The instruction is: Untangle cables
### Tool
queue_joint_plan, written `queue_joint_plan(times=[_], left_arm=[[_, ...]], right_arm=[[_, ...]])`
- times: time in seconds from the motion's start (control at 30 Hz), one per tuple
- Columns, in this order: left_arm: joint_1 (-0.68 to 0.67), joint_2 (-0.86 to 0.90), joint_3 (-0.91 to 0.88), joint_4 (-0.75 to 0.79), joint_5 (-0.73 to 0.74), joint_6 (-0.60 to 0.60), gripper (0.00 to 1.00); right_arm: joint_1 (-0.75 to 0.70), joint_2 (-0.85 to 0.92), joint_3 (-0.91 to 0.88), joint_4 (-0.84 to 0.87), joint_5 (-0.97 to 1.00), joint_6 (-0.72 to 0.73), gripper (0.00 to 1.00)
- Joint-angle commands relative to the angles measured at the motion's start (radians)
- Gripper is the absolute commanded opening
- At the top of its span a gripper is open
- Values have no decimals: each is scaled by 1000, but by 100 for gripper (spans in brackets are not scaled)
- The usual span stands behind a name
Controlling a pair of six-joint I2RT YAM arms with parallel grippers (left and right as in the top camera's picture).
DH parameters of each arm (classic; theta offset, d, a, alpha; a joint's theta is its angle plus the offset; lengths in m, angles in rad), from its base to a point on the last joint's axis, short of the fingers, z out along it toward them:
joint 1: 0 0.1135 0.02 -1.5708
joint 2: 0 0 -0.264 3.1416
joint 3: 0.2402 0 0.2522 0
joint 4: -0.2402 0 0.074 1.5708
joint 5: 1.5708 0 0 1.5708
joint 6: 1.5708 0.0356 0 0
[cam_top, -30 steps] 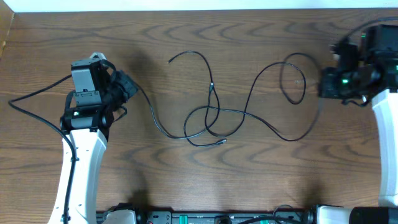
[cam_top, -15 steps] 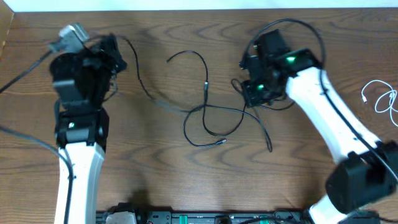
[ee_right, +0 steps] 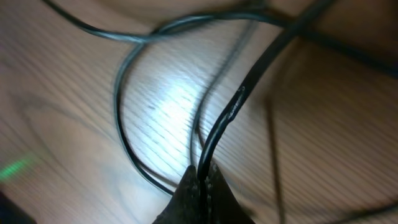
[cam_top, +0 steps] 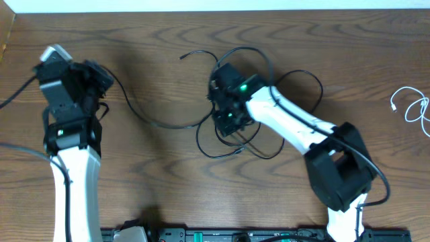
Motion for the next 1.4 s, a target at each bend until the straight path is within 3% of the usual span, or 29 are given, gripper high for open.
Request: queue_joint_plan(times=[0.0, 0.23, 0.33, 0.4, 0.43, 0.53, 0.6, 0.73, 0.97, 1.37], left_arm=[[5, 58, 8, -63, -26, 120, 7], [5, 108, 8, -126, -25, 141, 7], [5, 108, 8, -129, -26, 154, 7], [5, 108, 8, -131, -25, 154, 7], [5, 108, 8, -132, -25, 153, 7], [5, 108, 8, -146, -25, 153, 7], [5, 108, 8, -152, -25, 153, 7], [4, 108, 7, -160, -24, 152, 7], [4, 108, 7, -188, -24, 152, 7], [4, 108, 7, -198, -24, 153, 7]], right_arm=[[60, 40, 12, 67, -2, 34, 1], [137, 72, 12, 147, 149, 48, 2], [156, 76, 12, 141, 200, 48, 15], [161, 76, 12, 132, 226, 48, 15], [161, 76, 12, 119, 247, 54, 18], [161, 76, 12, 87, 328, 109, 44], [160, 76, 12, 94, 331, 111, 54], [160, 77, 12, 92, 349, 111, 63], [172, 113, -1, 33, 192, 100, 70], [172, 114, -1, -93, -99, 100, 72]])
